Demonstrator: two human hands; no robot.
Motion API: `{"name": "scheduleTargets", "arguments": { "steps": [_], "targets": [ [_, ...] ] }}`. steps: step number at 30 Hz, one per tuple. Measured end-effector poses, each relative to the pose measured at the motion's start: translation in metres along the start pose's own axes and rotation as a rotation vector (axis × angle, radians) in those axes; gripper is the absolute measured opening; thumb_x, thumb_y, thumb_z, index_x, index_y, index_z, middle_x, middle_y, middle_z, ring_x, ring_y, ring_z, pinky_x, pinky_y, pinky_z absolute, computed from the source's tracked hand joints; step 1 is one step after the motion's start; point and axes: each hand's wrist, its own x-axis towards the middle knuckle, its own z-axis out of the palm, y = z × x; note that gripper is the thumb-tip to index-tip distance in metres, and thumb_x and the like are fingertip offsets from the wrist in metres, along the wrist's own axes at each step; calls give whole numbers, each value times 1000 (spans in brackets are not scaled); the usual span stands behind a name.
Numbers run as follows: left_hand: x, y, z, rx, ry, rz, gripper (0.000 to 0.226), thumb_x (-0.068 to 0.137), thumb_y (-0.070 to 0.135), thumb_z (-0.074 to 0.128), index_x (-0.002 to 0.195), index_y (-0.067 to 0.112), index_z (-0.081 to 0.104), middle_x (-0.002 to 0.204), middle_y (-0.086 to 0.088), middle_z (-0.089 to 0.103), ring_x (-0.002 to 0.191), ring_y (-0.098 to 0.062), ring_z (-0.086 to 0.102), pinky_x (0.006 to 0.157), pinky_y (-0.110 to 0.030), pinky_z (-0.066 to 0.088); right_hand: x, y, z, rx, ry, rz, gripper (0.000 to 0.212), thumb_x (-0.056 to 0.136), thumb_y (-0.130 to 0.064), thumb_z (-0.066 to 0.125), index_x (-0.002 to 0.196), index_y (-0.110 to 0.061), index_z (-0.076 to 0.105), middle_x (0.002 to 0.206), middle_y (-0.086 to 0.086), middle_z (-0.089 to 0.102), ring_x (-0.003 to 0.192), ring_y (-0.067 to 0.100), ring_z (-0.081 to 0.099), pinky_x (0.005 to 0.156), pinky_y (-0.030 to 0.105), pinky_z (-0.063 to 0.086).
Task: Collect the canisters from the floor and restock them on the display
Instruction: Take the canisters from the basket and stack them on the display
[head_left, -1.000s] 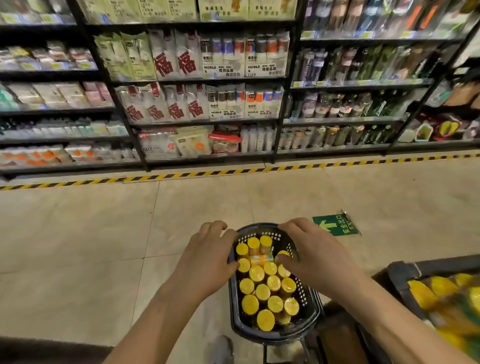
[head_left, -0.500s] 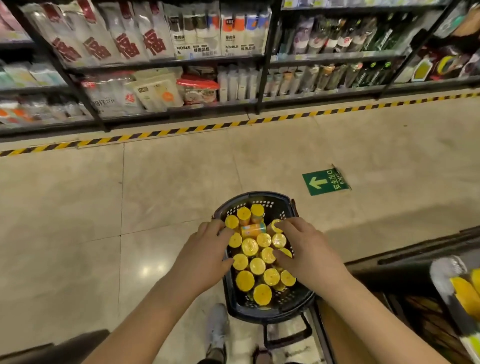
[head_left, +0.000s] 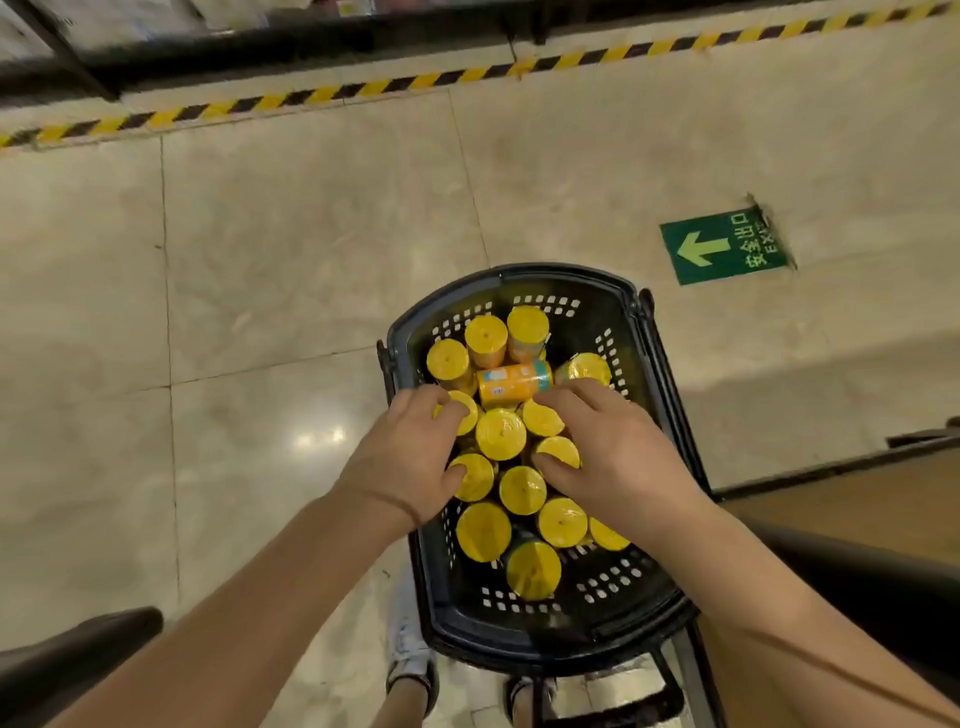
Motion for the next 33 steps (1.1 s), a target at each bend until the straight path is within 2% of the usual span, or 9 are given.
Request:
{"name": "scheduleTargets", "arguments": {
  "steps": [5, 10, 16, 19, 22, 24, 26, 30, 33],
  "targets": [
    [53, -32, 63, 17, 10, 33, 63, 79, 19, 79, 137, 9, 55, 139, -15, 48, 126, -37, 43, 94, -52, 50, 23, 39, 70, 2, -40, 13, 58, 82, -32, 79, 135, -19, 58, 129, 4, 58, 114, 29, 60, 87, 47, 55],
    [92, -50, 101, 121, -53, 74, 68, 77, 8, 76, 140, 13, 51, 144, -12, 42, 127, -35, 42, 90, -48, 52, 32, 60, 107, 33, -53, 38, 63, 82, -33, 79, 139, -23, 54, 129, 3, 57, 112, 29, 60, 86, 48, 54],
    [114, -60, 132, 280, -55, 88, 67, 73, 2, 76, 136, 16, 58, 143, -13, 50, 124, -37, 52, 86, -48, 52, 35, 70, 121, 38, -66, 87, 57, 81, -32, 80, 133, -20, 59, 126, 3, 59, 110, 29, 61, 85, 46, 55],
    [123, -60, 143, 318, -40, 45, 66, 60, -1, 83, 122, 16, 67, 126, -12, 62, 103, -37, 63, 69, -44, 55, 33, 75, 127, 26, -61, 108, 57, 79, -32, 82, 130, -19, 61, 125, 4, 61, 107, 30, 62, 84, 43, 55],
    [130, -63, 149, 322, -4, 23, 66, 57, -4, 82, 119, 15, 67, 121, -11, 62, 95, -35, 63, 56, -39, 51, 35, 79, 132, 8, -56, 98, 58, 77, -33, 83, 130, -18, 62, 124, 5, 62, 107, 30, 63, 81, 42, 55],
    [131, -62, 147, 288, 37, 17, 68, 54, -3, 83, 117, 14, 67, 116, -10, 63, 93, -35, 62, 51, -36, 50, 38, 82, 133, 6, -67, 92, 59, 80, -33, 80, 133, -18, 59, 126, 5, 60, 112, 30, 60, 85, 44, 54],
    [126, -59, 138, 244, 85, 8, 70, 55, 5, 85, 121, 16, 64, 117, -8, 61, 97, -33, 61, 57, -37, 51, 41, 84, 135, -1, -85, 96, 60, 82, -33, 78, 136, -19, 56, 129, 5, 58, 115, 30, 58, 89, 45, 52],
    [99, -48, 111, 48, 154, -65, 73, 70, 24, 82, 137, 25, 53, 129, -2, 54, 116, -29, 51, 80, -42, 51, 48, 83, 140, -22, -143, 93, 69, 81, -29, 79, 142, -19, 49, 135, 6, 52, 122, 30, 53, 97, 44, 48],
    [77, -44, 93, -164, 251, -164, 78, 72, 31, 82, 142, 29, 47, 134, 4, 51, 124, -21, 43, 93, -36, 43, 58, 83, 148, -81, -222, 65, 78, 82, -23, 77, 149, -20, 37, 147, 6, 40, 134, 29, 40, 110, 40, 38]
  ]
}}
